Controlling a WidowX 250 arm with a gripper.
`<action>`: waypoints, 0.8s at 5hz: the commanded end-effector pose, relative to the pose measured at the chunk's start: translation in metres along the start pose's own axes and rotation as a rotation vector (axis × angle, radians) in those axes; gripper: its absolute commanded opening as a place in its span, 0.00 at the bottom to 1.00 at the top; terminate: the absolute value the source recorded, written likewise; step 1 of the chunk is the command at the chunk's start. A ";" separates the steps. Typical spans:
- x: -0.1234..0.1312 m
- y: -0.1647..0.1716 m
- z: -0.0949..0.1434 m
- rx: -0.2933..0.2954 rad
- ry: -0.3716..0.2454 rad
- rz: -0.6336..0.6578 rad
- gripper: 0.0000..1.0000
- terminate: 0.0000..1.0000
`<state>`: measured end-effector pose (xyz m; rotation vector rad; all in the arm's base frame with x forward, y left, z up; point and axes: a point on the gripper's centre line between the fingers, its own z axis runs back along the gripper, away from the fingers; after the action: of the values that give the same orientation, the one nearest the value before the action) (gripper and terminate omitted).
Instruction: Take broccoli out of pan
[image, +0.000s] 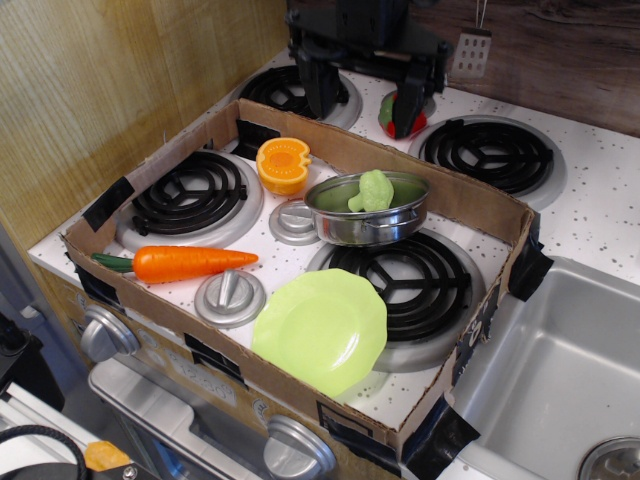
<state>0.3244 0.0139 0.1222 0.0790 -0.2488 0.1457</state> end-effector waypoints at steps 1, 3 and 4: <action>0.024 -0.004 -0.017 -0.038 -0.044 0.002 1.00 0.00; 0.033 -0.004 -0.047 -0.027 -0.040 0.061 1.00 0.00; 0.030 -0.002 -0.051 -0.010 -0.018 0.093 1.00 0.00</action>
<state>0.3592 0.0221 0.0666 0.0623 -0.2373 0.2403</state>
